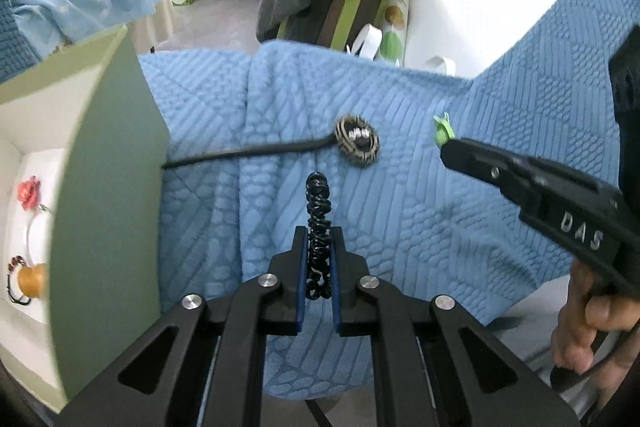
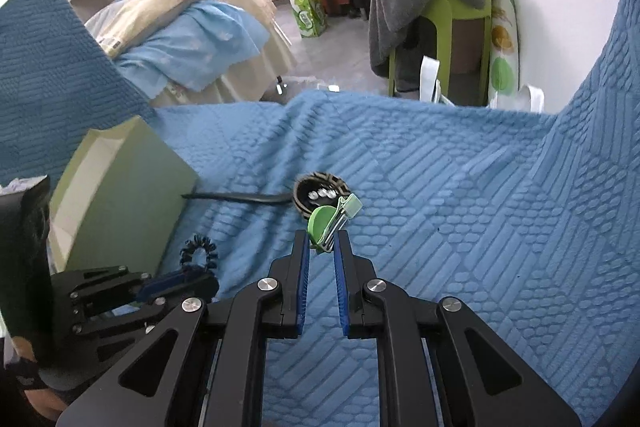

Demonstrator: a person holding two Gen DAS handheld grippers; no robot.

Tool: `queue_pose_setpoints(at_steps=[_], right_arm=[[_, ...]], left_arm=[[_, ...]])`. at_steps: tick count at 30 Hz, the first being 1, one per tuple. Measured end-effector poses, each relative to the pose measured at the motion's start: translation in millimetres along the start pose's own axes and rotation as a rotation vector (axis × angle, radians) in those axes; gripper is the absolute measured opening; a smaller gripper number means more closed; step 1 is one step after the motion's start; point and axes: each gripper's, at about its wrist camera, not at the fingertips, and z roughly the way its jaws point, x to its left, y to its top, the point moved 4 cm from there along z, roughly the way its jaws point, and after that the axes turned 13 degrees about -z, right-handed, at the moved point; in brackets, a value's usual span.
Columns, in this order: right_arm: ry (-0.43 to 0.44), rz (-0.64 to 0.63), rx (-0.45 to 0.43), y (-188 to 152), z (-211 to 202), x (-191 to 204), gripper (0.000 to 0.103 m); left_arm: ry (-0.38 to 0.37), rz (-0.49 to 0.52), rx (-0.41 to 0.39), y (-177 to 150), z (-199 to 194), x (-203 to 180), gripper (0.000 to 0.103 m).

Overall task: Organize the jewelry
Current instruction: 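Drop the black bracelet into the box with the left gripper while the right gripper releases the green clip there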

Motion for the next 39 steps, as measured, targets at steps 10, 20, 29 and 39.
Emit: queue_pose_setpoints(at_steps=[10, 20, 29, 39], right_arm=[[-0.043, -0.012, -0.079, 42, -49, 29, 0.010], [-0.026, -0.063, -0.234, 97, -90, 80, 0.010], [0.086, -0.137, -0.256, 121, -69, 153, 0.010], [0.151, -0.188, -0.148, 101, -23, 200, 0.011]], left_arm=[[0.005, -0.030, -0.065, 38, -58, 7, 0.010], [0.019, -0.067, -0.173, 80, -138, 40, 0.010], [0.042, -0.134, -0.223, 84, -173, 94, 0.011], [0.068, -0.228, -0.118, 67, -136, 155, 0.012]])
